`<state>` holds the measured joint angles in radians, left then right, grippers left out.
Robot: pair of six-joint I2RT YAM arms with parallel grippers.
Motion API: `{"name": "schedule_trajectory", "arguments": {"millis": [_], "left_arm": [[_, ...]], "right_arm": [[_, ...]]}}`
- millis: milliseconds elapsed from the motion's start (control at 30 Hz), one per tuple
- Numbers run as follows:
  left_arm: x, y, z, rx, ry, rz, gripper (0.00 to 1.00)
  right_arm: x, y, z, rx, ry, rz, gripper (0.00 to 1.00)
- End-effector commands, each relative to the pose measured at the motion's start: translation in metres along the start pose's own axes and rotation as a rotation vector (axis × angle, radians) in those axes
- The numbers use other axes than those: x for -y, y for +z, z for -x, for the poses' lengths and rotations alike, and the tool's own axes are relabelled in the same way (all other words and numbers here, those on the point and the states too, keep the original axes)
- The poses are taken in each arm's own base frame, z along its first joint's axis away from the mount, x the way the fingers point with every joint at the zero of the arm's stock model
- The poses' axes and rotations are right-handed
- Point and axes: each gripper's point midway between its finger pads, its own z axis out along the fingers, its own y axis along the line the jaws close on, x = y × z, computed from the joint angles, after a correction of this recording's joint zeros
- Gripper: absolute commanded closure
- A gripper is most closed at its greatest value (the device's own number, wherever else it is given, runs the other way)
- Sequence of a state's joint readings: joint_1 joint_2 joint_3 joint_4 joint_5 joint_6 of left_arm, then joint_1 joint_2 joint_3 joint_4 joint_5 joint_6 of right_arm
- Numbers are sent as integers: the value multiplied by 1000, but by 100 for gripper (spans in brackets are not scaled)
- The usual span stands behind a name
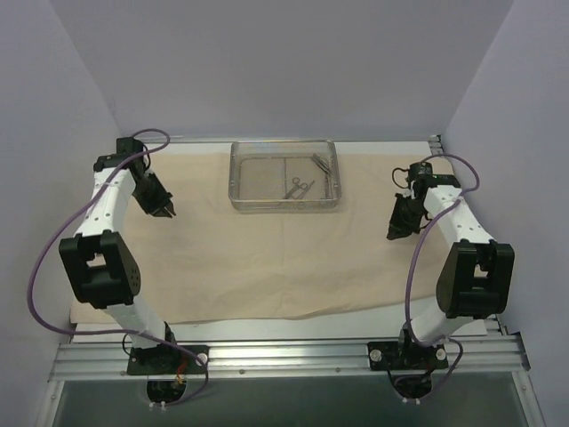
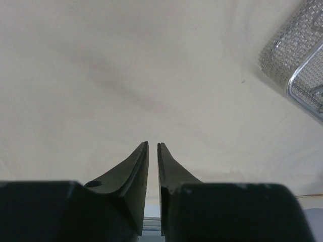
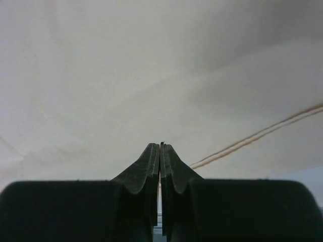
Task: Open and lay out the surgical kit
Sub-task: Open the surgical kit at the center of the board, then smooth out the surgical kit at the center of the board.
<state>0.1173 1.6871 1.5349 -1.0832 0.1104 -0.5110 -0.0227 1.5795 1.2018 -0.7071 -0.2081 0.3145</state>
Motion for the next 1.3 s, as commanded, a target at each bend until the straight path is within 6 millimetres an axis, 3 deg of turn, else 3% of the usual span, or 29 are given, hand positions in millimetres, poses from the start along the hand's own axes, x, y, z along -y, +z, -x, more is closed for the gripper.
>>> {"name": "schedule_trajectory", "arguments": {"millis": [0,33,133,300,400,533,667,767,867,1067,1167,1267], "left_arm": [[21,23,26,11,20,-61,79],[19,40,25,-34,23,-49,80],[27,58,28,-63,47,-62,80],[38,67,29,-56,76,-87,83],[47,68,16,-50,142,-68,82],[47,80,4,-70,169,-59,79],[43,87,10,-81,179,-52,77],[39,87,16,-70,180,-64,76],[36,85,21,-58,187,-73,73],[27,78,30,-41,189,-93,69],[24,72,37,-24,179,-102,66],[25,69,40,-21,166,-119,66]], "right_arm": [[25,-12,-5,13,55,-80,100],[35,-14,-4,23,73,-111,100],[64,-18,-8,23,129,-197,100],[103,-21,0,23,250,-264,100],[134,-20,16,40,312,-350,100],[158,-13,33,50,380,-380,100],[165,2,53,61,401,-363,100],[173,18,55,24,412,-386,100],[188,27,42,-19,439,-449,100],[230,31,-7,-117,505,-561,100],[250,18,-36,-175,558,-638,100],[261,-19,-39,-83,610,-736,100]]}}
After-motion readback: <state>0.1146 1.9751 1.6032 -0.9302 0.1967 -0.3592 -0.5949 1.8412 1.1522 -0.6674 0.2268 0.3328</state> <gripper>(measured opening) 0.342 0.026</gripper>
